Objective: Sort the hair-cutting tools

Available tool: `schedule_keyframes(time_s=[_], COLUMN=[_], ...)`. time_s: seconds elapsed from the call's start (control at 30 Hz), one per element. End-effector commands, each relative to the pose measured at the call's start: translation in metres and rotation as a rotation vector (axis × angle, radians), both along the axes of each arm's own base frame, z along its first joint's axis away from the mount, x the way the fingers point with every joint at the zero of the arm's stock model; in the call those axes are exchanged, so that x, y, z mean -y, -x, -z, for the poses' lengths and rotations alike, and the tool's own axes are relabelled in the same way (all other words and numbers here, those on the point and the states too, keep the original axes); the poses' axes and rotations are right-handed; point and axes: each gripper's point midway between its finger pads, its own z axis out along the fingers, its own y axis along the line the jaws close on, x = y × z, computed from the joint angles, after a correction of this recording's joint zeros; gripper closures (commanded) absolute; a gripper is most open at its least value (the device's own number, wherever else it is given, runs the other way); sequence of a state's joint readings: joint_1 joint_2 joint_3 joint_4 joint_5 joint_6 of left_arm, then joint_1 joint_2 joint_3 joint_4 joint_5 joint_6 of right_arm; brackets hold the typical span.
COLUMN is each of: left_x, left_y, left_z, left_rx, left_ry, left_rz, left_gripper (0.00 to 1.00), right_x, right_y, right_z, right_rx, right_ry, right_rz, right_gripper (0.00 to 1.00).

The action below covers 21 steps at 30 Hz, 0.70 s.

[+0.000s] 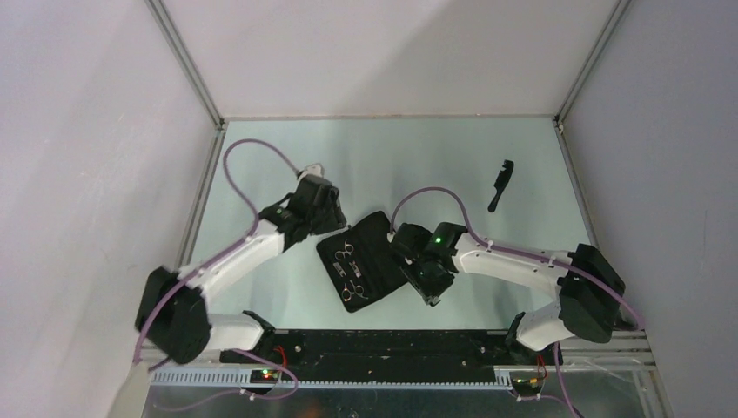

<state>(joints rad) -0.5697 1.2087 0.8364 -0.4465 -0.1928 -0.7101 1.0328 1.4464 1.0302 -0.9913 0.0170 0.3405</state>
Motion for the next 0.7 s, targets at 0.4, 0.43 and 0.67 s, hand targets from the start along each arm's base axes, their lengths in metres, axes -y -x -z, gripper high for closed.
schedule_keyframes(time_s=[0.4, 0.43, 0.67], left_x=[0.068, 0.069, 0.071], left_y=[-0.081, -0.081, -0.076], left_z=[0.062, 0.069, 0.096], left_rx=[-0.141, -0.156, -0.212], left_ry=[-0.078, -0.081, -0.079], left_rz=[0.219, 0.221, 0.224], left_gripper=[0.7, 0.71, 0.77], right_x=[0.005, 0.005, 0.002], right_y=[-0.022, -0.022, -0.033], right_z=[0.004, 0.006, 0.01], right_rx=[0.054, 0.052, 0.063], right_ry=[0.142, 0.149, 0.196], right_rz=[-0.019, -0.02, -0.04], right_gripper=[1.0, 1.0, 1.0])
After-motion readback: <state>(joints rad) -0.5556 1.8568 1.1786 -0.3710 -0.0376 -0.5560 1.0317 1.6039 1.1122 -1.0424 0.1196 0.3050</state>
